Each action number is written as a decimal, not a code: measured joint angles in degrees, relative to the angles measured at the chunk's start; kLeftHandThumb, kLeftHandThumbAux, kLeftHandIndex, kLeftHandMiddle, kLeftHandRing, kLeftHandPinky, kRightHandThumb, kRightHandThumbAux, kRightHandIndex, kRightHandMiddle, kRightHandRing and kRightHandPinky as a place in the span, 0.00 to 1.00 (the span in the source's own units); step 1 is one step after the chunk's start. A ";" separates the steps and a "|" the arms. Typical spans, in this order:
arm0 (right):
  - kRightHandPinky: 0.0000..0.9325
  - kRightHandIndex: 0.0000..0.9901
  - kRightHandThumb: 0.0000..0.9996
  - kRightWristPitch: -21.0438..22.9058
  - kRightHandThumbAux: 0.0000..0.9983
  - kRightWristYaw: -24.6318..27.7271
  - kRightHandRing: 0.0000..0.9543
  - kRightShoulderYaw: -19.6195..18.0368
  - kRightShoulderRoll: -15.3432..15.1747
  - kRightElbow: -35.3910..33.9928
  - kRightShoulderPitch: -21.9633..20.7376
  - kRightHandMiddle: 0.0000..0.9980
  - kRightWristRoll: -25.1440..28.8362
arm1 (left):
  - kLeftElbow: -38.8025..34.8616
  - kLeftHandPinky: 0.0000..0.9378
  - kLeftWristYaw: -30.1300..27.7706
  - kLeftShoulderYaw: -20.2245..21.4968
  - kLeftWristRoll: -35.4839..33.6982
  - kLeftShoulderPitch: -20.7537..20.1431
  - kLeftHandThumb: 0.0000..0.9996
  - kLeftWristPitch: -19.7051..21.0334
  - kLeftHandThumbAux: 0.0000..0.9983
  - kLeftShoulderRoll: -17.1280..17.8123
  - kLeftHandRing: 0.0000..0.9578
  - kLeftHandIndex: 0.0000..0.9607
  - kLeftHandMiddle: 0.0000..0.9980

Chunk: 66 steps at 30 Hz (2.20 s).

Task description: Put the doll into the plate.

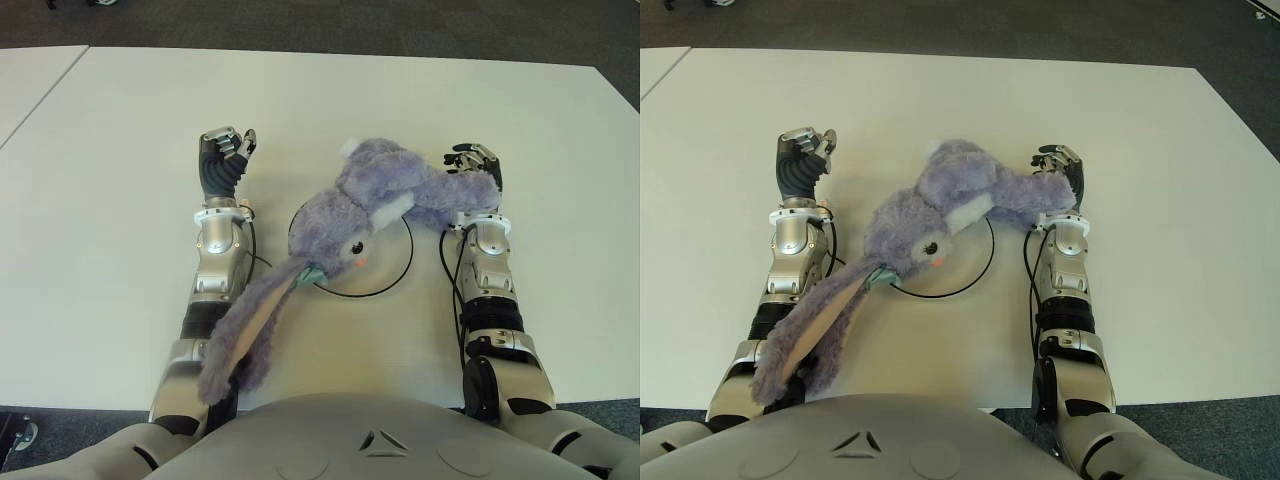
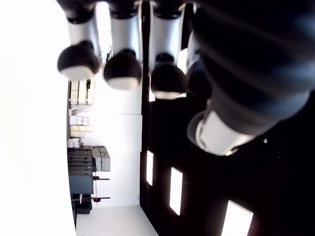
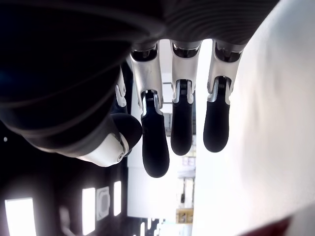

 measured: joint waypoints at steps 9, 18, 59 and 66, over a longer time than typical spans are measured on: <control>0.98 0.45 0.72 1.10 0.71 -0.01 0.94 0.25 0.44 -2.30 1.13 0.91 -0.23 | 0.07 0.92 0.00 0.04 0.04 0.01 0.45 0.01 0.76 0.17 0.90 0.80 0.86; 0.98 0.44 0.72 3.36 0.71 -0.44 0.94 0.26 1.17 -6.12 2.86 0.91 -0.23 | 0.10 0.93 0.15 0.00 0.52 0.01 0.47 0.24 0.75 0.33 0.90 0.80 0.86; 0.97 0.45 0.72 12.92 0.71 -2.61 0.93 2.96 4.29 -21.85 8.42 0.90 -0.67 | 8.59 0.88 -2.06 1.66 -2.16 -4.05 0.43 3.75 0.77 1.87 0.89 0.80 0.85; 0.97 0.45 0.72 13.13 0.72 -2.46 0.93 3.62 4.56 -22.86 8.85 0.90 -0.80 | 10.61 0.88 -3.06 1.92 -2.20 -5.47 0.43 3.95 0.77 2.45 0.89 0.81 0.85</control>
